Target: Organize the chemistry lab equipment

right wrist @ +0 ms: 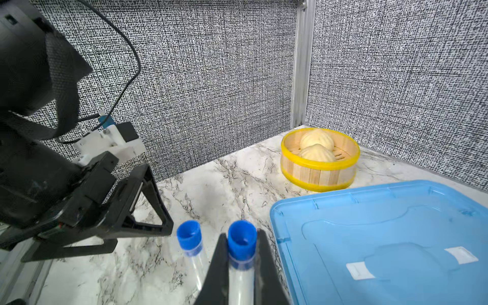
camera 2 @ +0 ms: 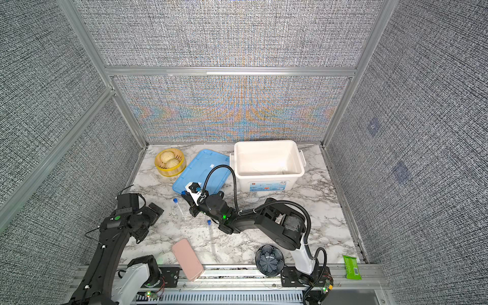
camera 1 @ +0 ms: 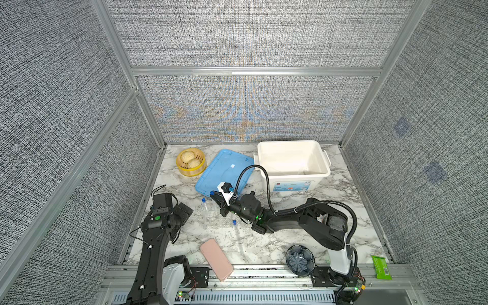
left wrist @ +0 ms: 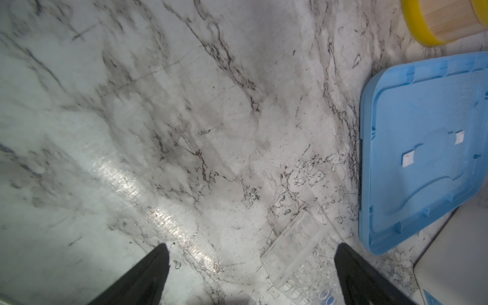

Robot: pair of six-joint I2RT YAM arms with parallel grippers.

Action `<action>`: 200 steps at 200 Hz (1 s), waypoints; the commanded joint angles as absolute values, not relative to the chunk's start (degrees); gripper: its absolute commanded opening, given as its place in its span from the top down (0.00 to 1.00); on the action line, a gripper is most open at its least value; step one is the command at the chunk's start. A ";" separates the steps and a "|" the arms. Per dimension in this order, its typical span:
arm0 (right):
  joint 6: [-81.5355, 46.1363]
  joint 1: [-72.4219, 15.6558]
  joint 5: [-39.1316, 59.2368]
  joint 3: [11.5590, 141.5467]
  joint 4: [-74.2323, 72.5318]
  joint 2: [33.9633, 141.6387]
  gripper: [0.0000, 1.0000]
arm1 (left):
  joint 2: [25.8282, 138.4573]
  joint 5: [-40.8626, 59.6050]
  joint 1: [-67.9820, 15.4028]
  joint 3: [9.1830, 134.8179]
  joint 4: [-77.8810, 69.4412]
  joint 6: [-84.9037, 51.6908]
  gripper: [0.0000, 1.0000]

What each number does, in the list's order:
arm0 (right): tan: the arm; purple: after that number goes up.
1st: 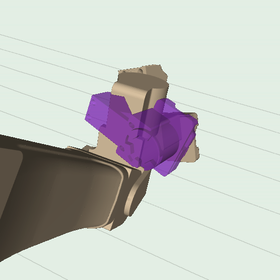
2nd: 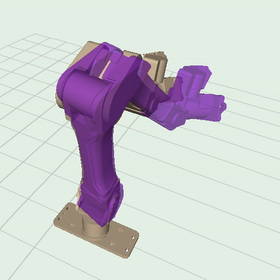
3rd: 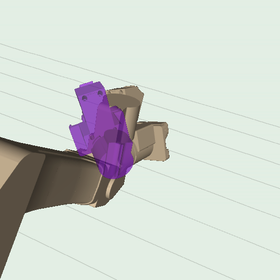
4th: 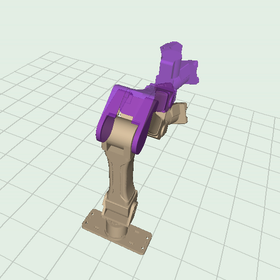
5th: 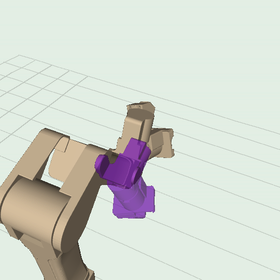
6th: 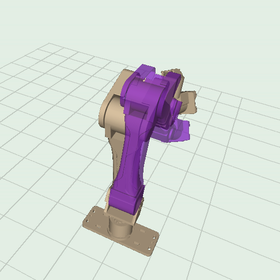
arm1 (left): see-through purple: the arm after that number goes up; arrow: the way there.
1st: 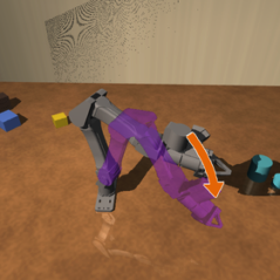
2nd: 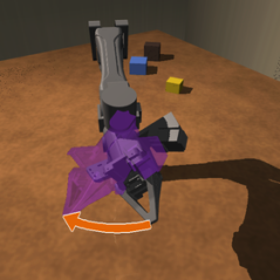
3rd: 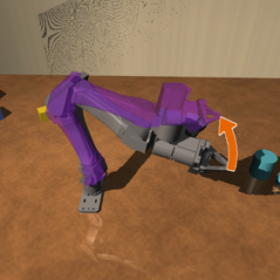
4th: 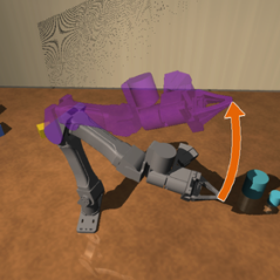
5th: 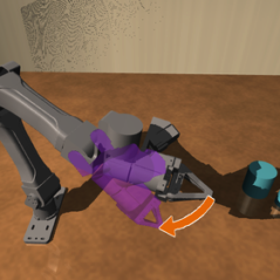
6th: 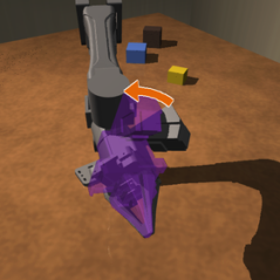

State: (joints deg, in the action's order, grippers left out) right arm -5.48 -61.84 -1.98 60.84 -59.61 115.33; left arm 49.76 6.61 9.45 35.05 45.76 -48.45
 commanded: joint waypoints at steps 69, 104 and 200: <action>-1.83 -63.64 -0.53 57.44 -70.58 116.37 0.95 | 50.00 6.59 9.51 35.86 46.63 -47.70 0.01; -2.04 -63.64 -1.05 55.61 -71.34 116.72 0.93 | 49.76 6.89 9.51 35.32 46.23 -47.83 0.01; -1.63 -64.26 0.36 55.10 -72.78 117.53 0.89 | 50.37 6.77 9.66 35.67 45.80 -47.37 0.01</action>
State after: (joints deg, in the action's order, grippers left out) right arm -2.20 -63.99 0.05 54.78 -70.59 117.47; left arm 50.37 6.61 9.52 35.79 46.00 -47.77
